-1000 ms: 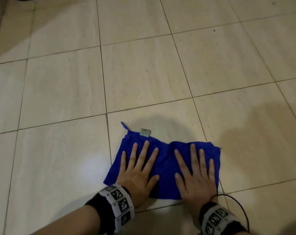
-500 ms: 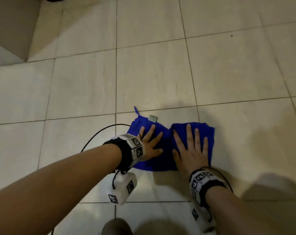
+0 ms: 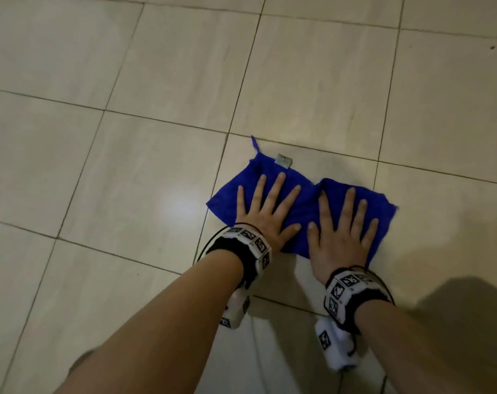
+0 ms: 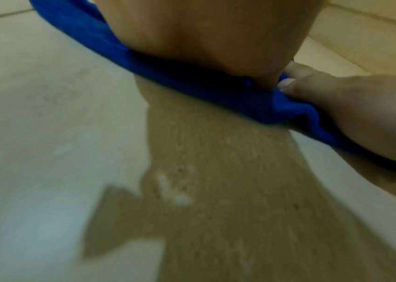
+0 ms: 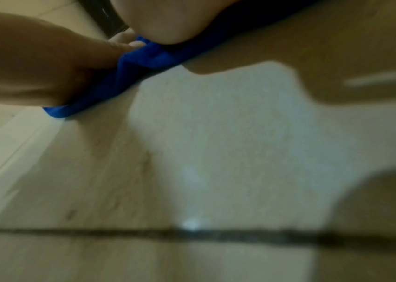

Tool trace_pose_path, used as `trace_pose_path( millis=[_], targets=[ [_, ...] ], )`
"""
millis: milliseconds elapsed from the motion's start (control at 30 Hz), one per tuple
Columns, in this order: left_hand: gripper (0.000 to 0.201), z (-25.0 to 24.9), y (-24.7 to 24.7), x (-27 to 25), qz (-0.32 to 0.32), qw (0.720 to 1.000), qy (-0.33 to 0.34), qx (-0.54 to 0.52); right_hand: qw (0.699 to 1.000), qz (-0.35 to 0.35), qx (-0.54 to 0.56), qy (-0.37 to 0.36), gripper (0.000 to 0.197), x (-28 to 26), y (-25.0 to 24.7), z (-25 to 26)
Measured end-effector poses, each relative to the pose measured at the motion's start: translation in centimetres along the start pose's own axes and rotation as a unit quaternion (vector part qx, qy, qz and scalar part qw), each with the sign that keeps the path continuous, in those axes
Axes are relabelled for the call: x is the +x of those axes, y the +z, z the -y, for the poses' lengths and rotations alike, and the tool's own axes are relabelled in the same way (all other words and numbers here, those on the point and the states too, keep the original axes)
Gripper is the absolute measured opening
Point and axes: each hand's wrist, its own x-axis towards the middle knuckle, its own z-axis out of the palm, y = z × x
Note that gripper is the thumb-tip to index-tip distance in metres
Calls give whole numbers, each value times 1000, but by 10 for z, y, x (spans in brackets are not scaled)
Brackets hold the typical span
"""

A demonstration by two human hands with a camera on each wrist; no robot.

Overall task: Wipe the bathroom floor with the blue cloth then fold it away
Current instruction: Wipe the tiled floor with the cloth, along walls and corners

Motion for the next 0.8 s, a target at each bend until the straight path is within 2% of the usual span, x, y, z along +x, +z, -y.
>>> trace_pose_path(
  millis=[267,467,567,800],
  targets=[
    [78,-1,9,-13,-38,998,-20,-48,1000,2,-8,8,65,-25,4,8],
    [78,5,55,-87,-71,994,-50,-62,999,30,-17,-35,64,-82,12,11],
    [78,10,74,-119,-65,994,-73,-40,997,51,-20,-63,65,-104,14,14],
    [78,12,74,-122,-55,995,-78,-27,995,68,-22,-64,66,-108,12,16]
  ],
)
